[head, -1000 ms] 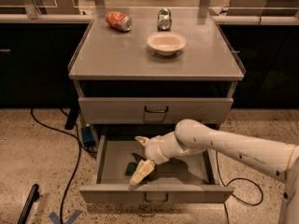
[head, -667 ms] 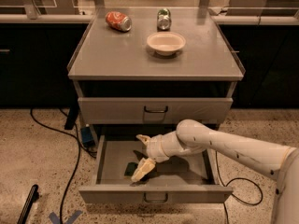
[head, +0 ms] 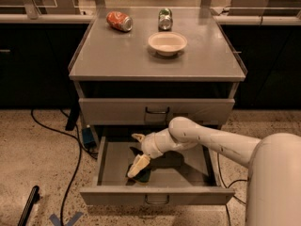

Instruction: Pick sponge from middle drawer and place on counter

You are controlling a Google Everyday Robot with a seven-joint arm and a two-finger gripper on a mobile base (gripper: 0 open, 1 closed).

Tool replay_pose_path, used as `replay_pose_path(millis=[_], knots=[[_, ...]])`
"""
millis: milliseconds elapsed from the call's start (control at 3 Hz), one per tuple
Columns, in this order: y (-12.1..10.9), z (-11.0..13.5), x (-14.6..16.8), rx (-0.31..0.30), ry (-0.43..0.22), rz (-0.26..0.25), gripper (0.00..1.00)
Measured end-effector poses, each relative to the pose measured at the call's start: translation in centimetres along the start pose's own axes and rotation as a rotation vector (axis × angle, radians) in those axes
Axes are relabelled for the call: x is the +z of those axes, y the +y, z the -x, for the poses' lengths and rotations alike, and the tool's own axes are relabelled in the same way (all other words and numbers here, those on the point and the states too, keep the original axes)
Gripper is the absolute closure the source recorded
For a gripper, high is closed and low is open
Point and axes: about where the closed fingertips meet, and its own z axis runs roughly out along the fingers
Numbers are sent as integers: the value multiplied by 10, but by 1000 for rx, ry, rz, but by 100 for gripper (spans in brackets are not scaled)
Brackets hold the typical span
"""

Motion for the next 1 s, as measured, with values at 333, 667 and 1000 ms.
replay_pose_path(millis=[333, 667, 1000], knots=[[2, -11, 9, 25, 0, -12, 0], [4, -30, 23, 56, -17, 0, 0], [7, -47, 32, 81, -28, -1, 0]])
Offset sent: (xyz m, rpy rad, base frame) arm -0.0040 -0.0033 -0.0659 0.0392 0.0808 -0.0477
